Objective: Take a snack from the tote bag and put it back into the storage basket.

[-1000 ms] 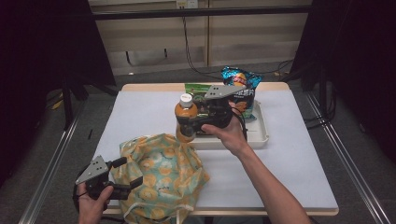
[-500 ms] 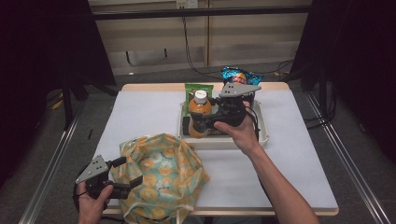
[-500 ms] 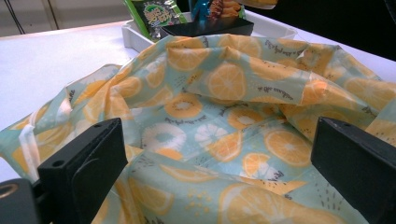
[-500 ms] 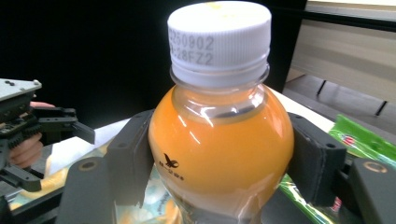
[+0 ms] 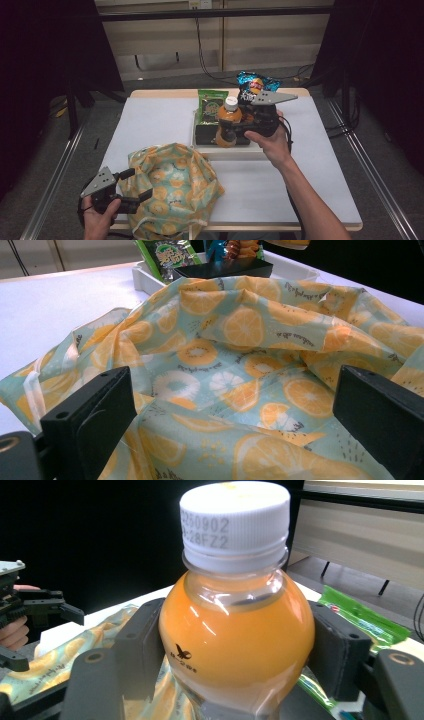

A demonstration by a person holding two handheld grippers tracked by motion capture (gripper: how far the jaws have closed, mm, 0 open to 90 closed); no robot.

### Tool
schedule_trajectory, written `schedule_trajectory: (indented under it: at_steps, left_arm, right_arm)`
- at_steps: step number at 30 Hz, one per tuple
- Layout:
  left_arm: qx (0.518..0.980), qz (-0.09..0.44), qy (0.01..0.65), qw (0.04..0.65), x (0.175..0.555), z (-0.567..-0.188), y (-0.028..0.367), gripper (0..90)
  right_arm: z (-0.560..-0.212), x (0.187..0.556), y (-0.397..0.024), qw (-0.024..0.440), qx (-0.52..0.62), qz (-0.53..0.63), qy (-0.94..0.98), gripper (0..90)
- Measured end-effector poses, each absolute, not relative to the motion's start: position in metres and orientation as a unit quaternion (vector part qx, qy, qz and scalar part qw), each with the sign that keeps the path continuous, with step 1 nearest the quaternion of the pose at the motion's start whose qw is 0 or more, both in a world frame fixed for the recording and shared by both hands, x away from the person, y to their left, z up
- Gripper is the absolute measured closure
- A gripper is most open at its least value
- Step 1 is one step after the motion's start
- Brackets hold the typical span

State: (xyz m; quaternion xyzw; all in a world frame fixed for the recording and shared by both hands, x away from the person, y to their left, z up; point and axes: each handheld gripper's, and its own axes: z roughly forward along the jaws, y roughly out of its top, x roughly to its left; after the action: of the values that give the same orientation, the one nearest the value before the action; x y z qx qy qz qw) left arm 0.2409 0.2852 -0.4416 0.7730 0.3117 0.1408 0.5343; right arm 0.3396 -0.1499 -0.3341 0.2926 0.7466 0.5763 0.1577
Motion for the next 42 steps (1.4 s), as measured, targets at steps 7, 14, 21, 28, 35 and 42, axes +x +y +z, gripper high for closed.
schedule_trajectory:
  at_steps: [7, 14, 21, 28, 35, 42]
  left_arm:
    - [0.77, 0.145, 0.317, 0.534, 0.239, -0.441, 0.286, 3.1]
    - [0.77, 0.144, 0.316, 0.535, 0.239, -0.44, 0.286, 3.2]
    - [0.771, 0.144, 0.316, 0.535, 0.239, -0.441, 0.286, 3.1]
    - [0.771, 0.145, 0.316, 0.534, 0.238, -0.441, 0.286, 3.2]
    - [0.77, 0.146, 0.315, 0.535, 0.239, -0.441, 0.287, 3.2]
    - [0.771, 0.144, 0.314, 0.536, 0.239, -0.441, 0.286, 3.2]
  right_arm:
    - [-0.334, 0.339, -0.165, 0.171, 0.304, 0.57, 0.744, 30.8]
    - [-0.336, 0.34, -0.18, 0.177, 0.316, 0.57, 0.737, 30.8]
    - [-0.339, 0.341, -0.194, 0.185, 0.328, 0.564, 0.735, 30.8]
    - [-0.341, 0.344, -0.207, 0.189, 0.337, 0.558, 0.735, 30.9]
    - [-0.343, 0.346, -0.217, 0.194, 0.344, 0.55, 0.735, 30.9]
    - [-0.345, 0.352, -0.225, 0.202, 0.358, 0.539, 0.736, 30.8]
